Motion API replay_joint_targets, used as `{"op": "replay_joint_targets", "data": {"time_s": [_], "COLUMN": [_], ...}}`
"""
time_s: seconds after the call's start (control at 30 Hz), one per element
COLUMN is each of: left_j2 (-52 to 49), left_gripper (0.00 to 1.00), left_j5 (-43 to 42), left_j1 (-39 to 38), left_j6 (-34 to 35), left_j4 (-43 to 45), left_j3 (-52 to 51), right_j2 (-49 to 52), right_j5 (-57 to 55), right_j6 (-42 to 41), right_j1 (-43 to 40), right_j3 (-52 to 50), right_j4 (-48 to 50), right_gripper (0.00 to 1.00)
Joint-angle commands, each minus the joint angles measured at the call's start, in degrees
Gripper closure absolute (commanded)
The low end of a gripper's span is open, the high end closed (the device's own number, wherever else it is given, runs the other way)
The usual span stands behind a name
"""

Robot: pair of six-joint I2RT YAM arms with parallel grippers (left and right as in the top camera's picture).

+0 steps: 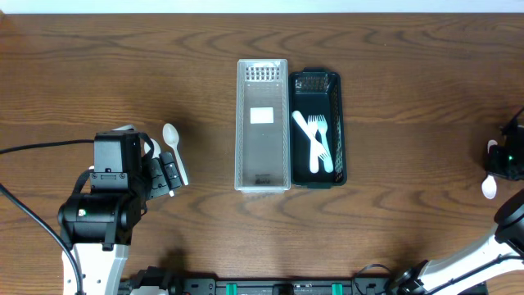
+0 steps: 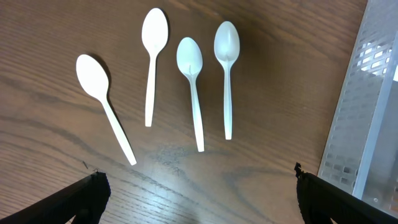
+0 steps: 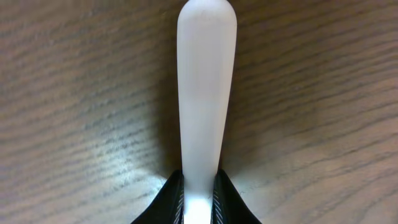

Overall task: Pack container
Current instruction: 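Move the right gripper to the last white spoon and grasp it, then carry the spoon into the black basket and open the right gripper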

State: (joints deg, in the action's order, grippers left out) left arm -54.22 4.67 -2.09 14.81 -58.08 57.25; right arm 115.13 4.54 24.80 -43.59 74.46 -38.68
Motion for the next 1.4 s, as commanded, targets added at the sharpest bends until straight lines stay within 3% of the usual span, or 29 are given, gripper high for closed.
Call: {"op": "replay_joint_targets", "data": {"time_s": [0.0,0.17,0.37,0.53,0.73,1.2,1.27,1.33,1.37], "left_j2": [0.0,0.0,0.0,0.0,0.0,0.0,0.0,0.0,0.0], "left_gripper": [0.02,0.02,0.02,0.02,0.02,0.02,0.02,0.02,0.02], "left_j5": [0.0,0.0,0.0,0.0,0.0,0.0,0.0,0.0,0.0], "left_j1": [-0.1,-0.1,-0.1,-0.1,-0.1,-0.1,-0.1,-0.1,-0.1], "left_j6": [0.1,0.1,0.1,0.1,0.1,0.1,0.1,0.1,0.1], "left_j4": [0.1,0.1,0.0,0.0,-1.0,-1.3,-1.3,-1.3,-1.3], "left_j3": [0.8,0.8,0.8,0.8,0.8,0.8,0.8,0.8,0.8], "right_j2": [-2.3,-9.7,-17.3,-18.5,-16.8,3.7,4.9,5.0,5.0], "right_j5": [0.9,0.9,0.3,-3.1,-6.9,-6.8,-6.8,-6.8,-6.9], "right_j6": [-9.4,-19.9,-29.2,-36.5,-44.5,-47.1,-47.1,-47.0,-46.8], "right_j1": [4.4,13.8,30.2,45.0,60.4,69.5,69.5,69.5,69.4], "right_j3": [1.1,7.1,19.0,25.9,25.9,22.5,22.5,22.5,22.5], "right_j4": [-0.3,-4.0,-16.4,-24.0,-24.3,-25.4,-25.0,-24.8,-24.5], "right_gripper": [0.99,0.99,0.99,0.99,0.99,0.99,0.88,0.62,0.60]}}
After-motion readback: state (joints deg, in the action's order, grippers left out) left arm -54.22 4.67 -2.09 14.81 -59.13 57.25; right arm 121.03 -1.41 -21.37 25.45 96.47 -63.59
